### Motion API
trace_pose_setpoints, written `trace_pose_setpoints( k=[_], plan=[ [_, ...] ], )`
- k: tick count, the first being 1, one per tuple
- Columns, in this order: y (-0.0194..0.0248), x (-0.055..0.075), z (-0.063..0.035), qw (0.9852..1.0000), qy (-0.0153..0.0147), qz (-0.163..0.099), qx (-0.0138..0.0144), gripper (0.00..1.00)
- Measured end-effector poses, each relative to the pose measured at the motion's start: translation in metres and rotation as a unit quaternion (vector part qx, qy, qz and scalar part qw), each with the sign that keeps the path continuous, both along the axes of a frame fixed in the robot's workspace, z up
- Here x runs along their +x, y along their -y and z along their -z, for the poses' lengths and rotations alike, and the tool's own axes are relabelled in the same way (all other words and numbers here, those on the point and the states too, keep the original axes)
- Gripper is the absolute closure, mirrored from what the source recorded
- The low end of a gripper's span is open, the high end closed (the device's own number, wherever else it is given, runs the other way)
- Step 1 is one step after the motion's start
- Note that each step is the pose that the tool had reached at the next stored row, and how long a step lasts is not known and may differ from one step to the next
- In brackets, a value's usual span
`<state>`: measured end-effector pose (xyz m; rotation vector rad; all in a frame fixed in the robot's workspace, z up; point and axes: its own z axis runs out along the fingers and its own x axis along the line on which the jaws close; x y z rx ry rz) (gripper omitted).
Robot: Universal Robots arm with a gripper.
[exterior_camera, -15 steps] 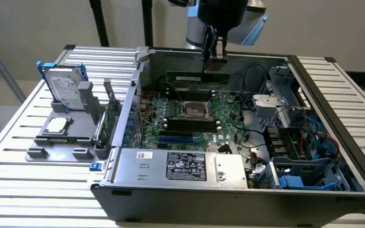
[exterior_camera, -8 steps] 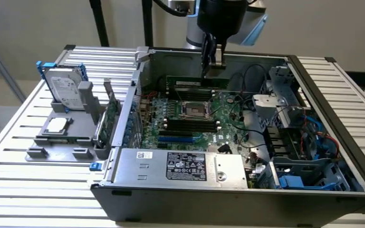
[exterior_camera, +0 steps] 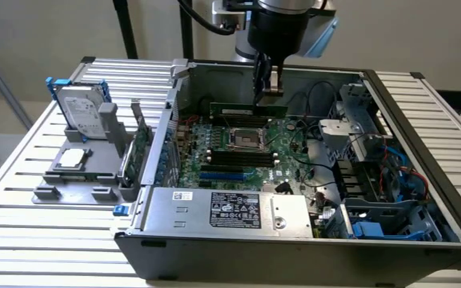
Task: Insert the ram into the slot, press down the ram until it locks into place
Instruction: 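Insert the ram into the slot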
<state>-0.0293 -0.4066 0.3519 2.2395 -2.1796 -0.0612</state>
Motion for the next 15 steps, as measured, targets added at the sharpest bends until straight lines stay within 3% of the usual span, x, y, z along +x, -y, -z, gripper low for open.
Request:
trace_pose_setpoints(
  k=[7, 15],
  plan=[
    [0.0000, 0.001, 0.0128, 1.0000, -0.0001, -0.001, 0.0000, 0.87],
    [0.0012, 0.004, 0.0274, 0.9999, -0.0024, -0.015, 0.0000, 0.87]
  ],
)
